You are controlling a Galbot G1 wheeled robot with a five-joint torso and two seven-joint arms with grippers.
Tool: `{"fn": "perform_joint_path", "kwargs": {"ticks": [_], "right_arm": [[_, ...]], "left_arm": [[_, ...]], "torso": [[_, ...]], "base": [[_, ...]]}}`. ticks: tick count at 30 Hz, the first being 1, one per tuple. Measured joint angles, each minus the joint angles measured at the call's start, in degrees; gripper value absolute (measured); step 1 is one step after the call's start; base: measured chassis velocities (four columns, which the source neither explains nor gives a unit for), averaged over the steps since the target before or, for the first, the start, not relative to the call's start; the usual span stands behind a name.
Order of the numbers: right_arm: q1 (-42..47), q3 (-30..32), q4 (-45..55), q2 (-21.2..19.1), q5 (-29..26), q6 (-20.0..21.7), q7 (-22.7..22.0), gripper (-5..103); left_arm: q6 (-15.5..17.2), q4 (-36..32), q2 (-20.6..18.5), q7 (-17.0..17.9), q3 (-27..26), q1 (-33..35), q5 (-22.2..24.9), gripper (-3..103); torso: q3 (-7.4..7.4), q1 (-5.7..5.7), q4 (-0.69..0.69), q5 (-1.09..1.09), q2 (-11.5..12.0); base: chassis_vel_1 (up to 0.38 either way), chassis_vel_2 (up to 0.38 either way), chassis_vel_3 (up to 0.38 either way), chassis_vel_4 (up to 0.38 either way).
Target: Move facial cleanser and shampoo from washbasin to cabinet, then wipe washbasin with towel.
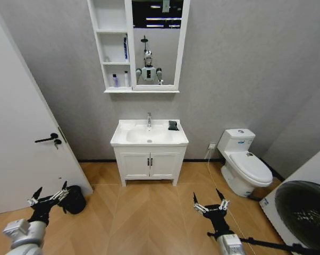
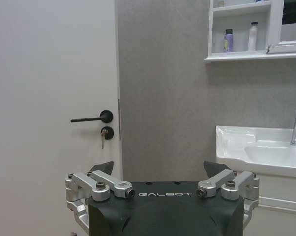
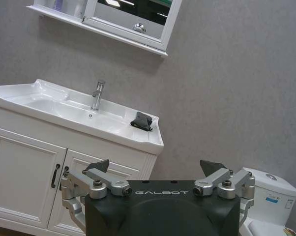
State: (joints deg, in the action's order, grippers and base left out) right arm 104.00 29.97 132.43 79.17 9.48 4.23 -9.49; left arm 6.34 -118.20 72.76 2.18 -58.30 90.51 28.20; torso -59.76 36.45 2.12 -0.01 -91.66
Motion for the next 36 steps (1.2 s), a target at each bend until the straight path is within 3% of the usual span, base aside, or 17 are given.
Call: {"fn": "perform_joint_path", "kwargs": {"ticks": [36], "right_arm": [[0.0, 0.0, -0.1, 0.0, -0.1, 0.0, -0.1, 100]], "left_arm": [[0.0, 0.0, 0.0, 0.0, 0.0, 0.0, 0.0, 100]], "torso": [[0.03, -0.09, -0.01, 0.01, 0.0]], "base": [[-0.004, 0.004, 0.004, -0.003]]}}
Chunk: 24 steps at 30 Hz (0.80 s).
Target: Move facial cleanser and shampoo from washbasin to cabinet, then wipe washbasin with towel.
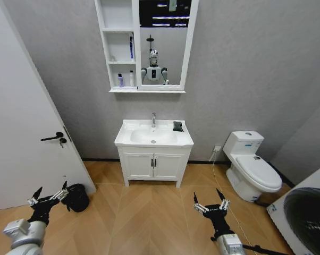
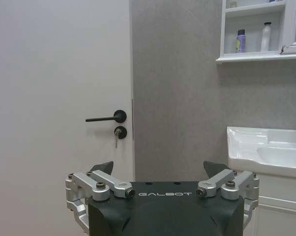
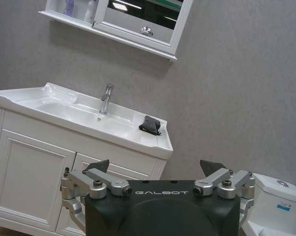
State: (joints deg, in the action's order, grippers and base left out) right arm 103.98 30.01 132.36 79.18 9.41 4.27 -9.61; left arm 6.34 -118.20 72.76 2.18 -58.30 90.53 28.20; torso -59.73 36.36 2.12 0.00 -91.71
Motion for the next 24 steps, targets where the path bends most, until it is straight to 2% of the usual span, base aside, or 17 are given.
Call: {"fn": "perform_joint_path", "kwargs": {"ticks": [24], "right_arm": [[0.0, 0.0, 0.0, 0.0, 0.0, 0.0, 0.0, 100]], "left_arm": [[0.0, 0.0, 0.0, 0.0, 0.0, 0.0, 0.0, 100]], "torso": [[0.00, 0.00, 0.00, 0.00, 0.0]], "base": [[0.000, 0.000, 0.000, 0.000]]}}
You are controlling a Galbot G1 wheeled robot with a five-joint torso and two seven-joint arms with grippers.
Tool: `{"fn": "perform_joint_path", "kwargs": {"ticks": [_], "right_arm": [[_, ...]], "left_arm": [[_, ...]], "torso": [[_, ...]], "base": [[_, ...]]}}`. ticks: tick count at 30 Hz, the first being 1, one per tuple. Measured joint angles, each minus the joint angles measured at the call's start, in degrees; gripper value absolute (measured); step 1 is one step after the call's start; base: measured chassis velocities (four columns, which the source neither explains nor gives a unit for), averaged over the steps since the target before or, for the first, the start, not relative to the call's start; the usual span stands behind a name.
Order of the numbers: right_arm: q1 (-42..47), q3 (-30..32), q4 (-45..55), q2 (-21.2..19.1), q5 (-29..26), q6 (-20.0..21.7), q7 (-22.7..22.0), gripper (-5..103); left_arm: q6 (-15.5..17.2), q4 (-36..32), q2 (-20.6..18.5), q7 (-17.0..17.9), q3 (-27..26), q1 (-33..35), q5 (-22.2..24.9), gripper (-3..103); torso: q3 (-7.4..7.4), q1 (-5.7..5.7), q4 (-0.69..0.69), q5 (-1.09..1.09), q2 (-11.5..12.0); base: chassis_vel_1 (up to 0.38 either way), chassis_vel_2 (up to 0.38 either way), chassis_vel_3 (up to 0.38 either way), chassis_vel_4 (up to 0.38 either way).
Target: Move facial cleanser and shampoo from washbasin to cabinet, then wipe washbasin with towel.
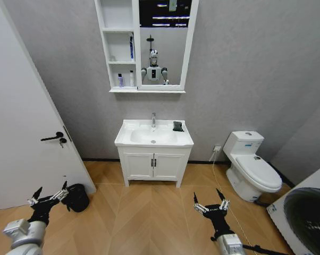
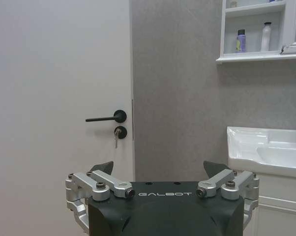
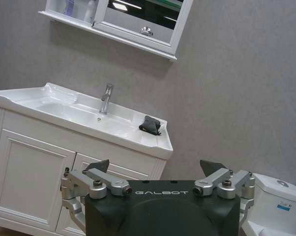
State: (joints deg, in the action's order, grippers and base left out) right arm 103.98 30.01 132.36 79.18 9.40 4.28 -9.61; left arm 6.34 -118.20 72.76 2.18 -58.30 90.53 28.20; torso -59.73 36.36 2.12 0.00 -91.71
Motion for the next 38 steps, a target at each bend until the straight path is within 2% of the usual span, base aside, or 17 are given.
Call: {"fn": "perform_joint_path", "kwargs": {"ticks": [38], "right_arm": [[0.0, 0.0, 0.0, 0.0, 0.0, 0.0, 0.0, 100]], "left_arm": [[0.0, 0.0, 0.0, 0.0, 0.0, 0.0, 0.0, 100]], "torso": [[0.00, 0.00, 0.00, 0.00, 0.0]], "base": [[0.000, 0.000, 0.000, 0.000]]}}
